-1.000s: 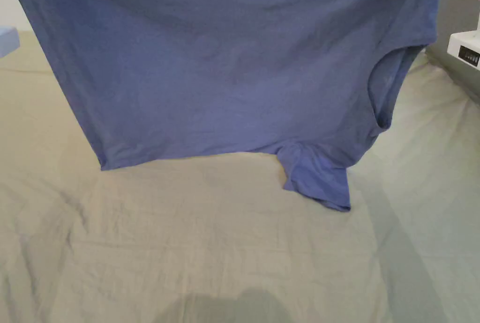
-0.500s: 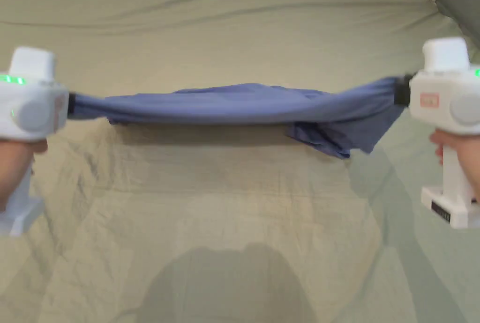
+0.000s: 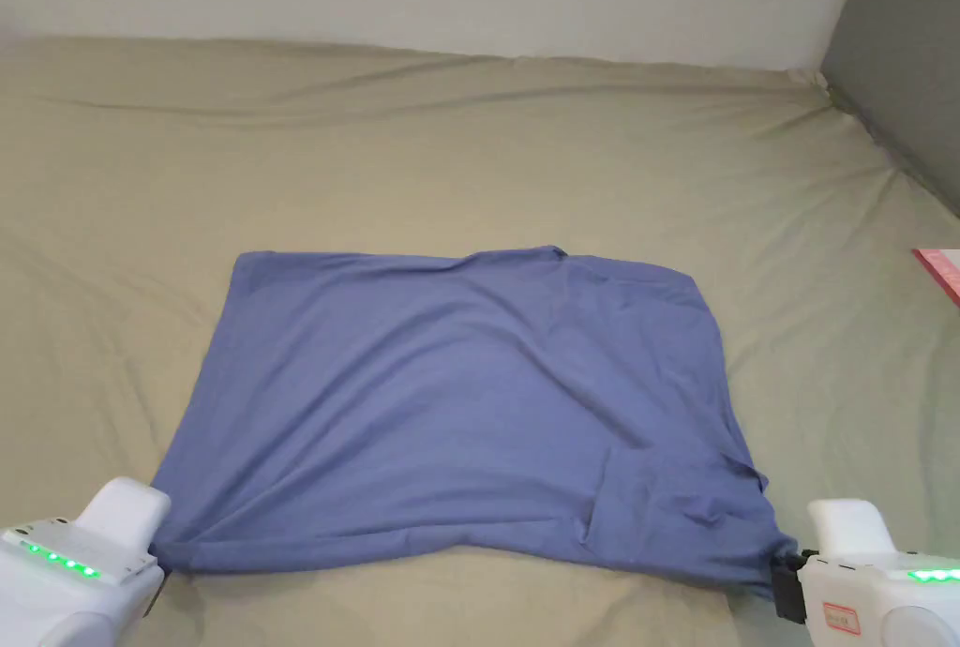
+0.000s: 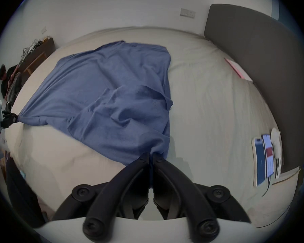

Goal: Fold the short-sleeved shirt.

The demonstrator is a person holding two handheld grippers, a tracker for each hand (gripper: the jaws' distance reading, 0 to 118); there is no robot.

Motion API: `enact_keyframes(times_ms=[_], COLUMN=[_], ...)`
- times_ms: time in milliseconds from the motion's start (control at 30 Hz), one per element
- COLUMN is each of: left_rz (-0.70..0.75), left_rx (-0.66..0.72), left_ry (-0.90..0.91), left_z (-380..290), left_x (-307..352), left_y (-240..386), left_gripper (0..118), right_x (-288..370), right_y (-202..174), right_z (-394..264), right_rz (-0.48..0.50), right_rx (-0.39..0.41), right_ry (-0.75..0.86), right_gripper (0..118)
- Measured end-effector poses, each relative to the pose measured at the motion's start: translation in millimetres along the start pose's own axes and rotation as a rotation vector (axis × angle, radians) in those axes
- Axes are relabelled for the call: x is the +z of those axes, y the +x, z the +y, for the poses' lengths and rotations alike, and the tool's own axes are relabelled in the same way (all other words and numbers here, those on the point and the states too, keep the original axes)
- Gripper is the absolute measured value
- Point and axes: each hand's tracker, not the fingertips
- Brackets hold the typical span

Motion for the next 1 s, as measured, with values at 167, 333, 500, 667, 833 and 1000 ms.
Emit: enact_keyframes(times_ms=[167,333,500,667,833,1000], left_rz=[-0.038,-0.102,-0.087,-0.091,0.031,0.076], left_rx=[-0.059,-0.126,-0.180,-0.145,-0.046,0.145], left_ry=[-0.090,-0.159,-0.165,-0.144,-0.054,0.312], left_z=[-38,-67,-80,-82,-71,-25], left_x=[19,29,19,6,23,103], left_y=[-1,13,30,28,16,-1], left_gripper=[0,0,0,5,111,116], right_x=[27,41,17,1,23,100], right_y=[13,12,16,5,4,-15], right_z=[-26,-46,-67,-72,-57,-9], right_rz=[-0.028,0.006,0.042,0.017,-0.113,-0.145], right_rx=[0.098,0.106,0.053,0.053,0.073,0.076], right_ry=[-0.091,-0.205,-0.318,-0.312,-0.243,0.143], right_gripper=[5,5,5,6,105,105])
